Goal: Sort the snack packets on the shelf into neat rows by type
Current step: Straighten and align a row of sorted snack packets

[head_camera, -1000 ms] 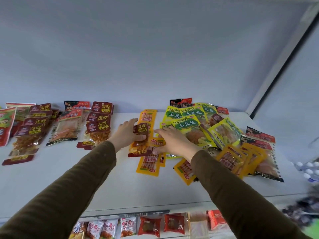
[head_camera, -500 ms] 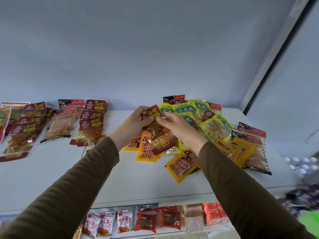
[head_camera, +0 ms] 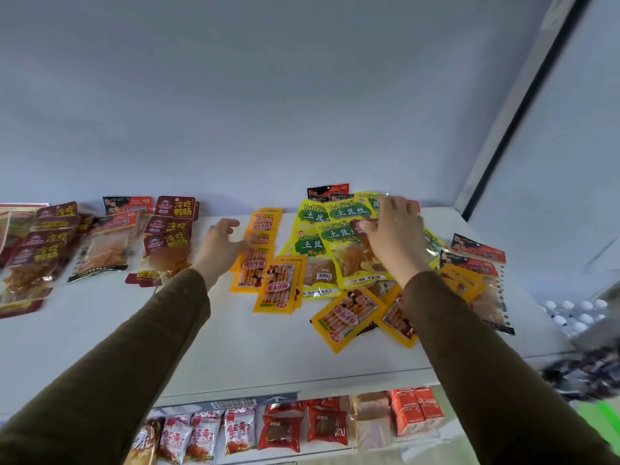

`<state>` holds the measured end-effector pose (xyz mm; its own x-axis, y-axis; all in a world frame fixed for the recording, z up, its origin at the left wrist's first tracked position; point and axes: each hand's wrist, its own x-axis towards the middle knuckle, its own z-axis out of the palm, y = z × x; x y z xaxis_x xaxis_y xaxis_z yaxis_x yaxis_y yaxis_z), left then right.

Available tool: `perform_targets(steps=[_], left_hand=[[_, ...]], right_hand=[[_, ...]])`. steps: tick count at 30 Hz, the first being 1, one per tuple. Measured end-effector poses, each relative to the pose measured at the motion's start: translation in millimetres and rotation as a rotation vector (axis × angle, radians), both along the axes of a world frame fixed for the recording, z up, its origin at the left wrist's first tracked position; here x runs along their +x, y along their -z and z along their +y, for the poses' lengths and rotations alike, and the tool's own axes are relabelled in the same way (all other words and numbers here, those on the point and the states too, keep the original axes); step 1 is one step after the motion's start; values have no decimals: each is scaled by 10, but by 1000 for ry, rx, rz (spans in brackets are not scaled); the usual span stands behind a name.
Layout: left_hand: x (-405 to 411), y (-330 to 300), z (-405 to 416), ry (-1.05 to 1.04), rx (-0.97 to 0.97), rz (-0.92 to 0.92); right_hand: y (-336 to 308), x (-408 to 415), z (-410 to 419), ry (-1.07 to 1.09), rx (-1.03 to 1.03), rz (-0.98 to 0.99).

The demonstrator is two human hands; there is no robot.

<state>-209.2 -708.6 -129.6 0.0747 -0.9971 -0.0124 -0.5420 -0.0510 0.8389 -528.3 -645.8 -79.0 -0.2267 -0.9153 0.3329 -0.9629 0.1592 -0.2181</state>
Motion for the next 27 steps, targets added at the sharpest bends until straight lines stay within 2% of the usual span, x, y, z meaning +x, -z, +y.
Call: perform_targets(steps=[2, 5, 8, 12, 15, 19, 21, 24, 27], left_hand=[[52, 28, -48, 25, 47, -85], [30, 1, -128, 119, 133, -85], [-67, -28, -220, 201, 163, -144], [-176, -44, -350, 222, 171, -193], [-239, -75, -476, 214, 199, -172], [-271, -106, -623, 150, 303, -53], [-263, -115, -672, 164, 336, -53], [-283, -138, -700, 217, 364, -51], [-333, -188, -663, 260, 368, -40]], right_hand=[[-29, 372, 64, -196, 3, 1], [54, 952, 130, -458, 214, 54], [246, 1218, 77, -435, 388, 159], [258, 1253, -55, -398, 519, 118], [197, 1245, -57, -413, 535, -34], [191, 1161, -52, -403, 491, -529], [163, 1121, -76, -370, 444, -672], [122, 1131, -141, -320, 356, -756], [145, 1227, -214, -263, 339, -753]])
